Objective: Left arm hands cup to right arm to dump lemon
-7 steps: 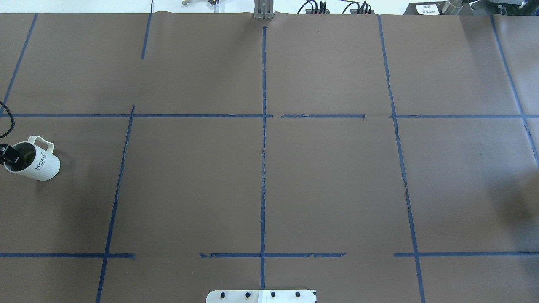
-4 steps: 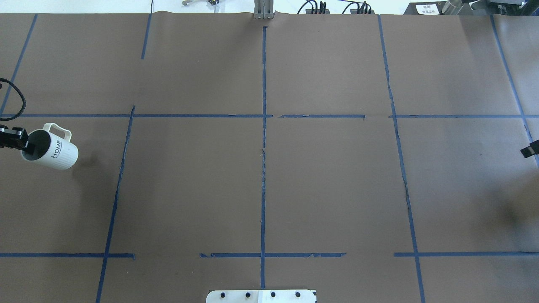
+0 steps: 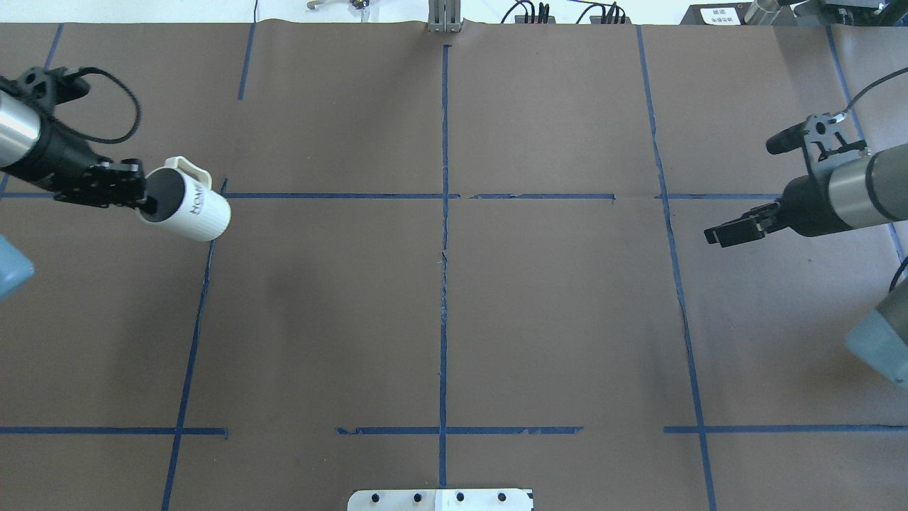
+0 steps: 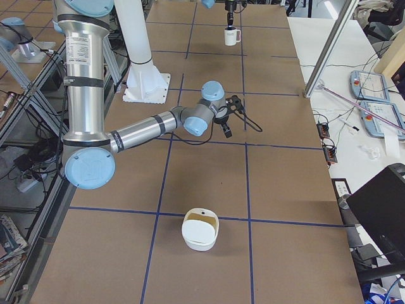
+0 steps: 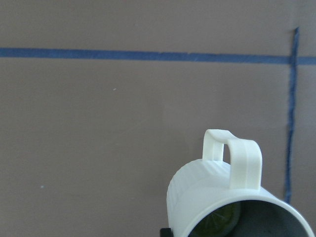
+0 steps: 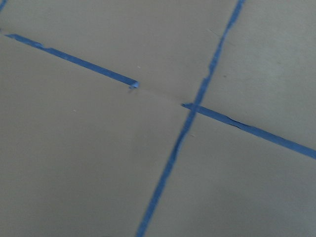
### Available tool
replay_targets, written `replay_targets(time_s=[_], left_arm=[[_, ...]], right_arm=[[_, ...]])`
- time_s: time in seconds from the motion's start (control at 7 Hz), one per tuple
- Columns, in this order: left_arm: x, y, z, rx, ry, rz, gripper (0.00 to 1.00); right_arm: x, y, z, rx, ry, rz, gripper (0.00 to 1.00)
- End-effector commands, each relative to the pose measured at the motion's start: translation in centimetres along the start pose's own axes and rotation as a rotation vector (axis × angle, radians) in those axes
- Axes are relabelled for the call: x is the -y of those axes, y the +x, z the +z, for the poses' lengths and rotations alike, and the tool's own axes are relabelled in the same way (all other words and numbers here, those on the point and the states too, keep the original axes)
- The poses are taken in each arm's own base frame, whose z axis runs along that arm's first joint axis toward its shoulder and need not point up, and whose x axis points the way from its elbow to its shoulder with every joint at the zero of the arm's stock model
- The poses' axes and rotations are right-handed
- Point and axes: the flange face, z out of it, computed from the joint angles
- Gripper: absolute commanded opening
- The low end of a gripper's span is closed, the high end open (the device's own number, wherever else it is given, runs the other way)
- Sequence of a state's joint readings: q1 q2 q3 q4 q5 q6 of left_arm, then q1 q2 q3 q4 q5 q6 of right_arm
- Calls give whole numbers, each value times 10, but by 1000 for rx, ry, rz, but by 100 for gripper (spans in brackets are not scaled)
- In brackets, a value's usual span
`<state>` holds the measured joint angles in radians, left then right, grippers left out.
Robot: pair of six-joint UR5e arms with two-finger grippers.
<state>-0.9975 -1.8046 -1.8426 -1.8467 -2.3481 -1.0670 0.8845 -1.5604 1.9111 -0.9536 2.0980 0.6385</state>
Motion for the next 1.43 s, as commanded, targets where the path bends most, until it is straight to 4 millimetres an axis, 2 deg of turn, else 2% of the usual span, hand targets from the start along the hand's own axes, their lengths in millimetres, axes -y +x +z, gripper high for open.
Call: replay_targets(time_s=[0.0,0.14,0.29,0.43,0.57,0.71,0.86,1.0,1.14,1.29], left_arm=[[7,144,-16,61,17,-65,0],[-13,187,-5,69,-24,-95,0],[-29,222,-2,49,-39,-99,0],[-29,239,4,53,-54,-104,0],[-25,246,6,62,-52,-99,0],[-7,275,15,80,-53,-110,0],[9,302,23,93,-58,-121,0],[16,327,20,89,-61,-137,0],[24,338,26,128,-72,-182,0],[29,352,30,135,-83,-189,0]], right_arm=[[25,-81,25,48,73,-3,100],[17,-125,44,23,131,-21,100],[8,-161,47,-29,238,-63,100],[4,-180,46,-35,278,-76,100],[19,-205,40,-14,333,-84,100],[22,-226,40,-6,373,-90,100],[28,-258,38,-4,445,-92,100],[11,-298,45,-54,548,-95,100],[-15,-332,55,-91,610,-100,100],[-14,-357,52,-90,661,-86,100]])
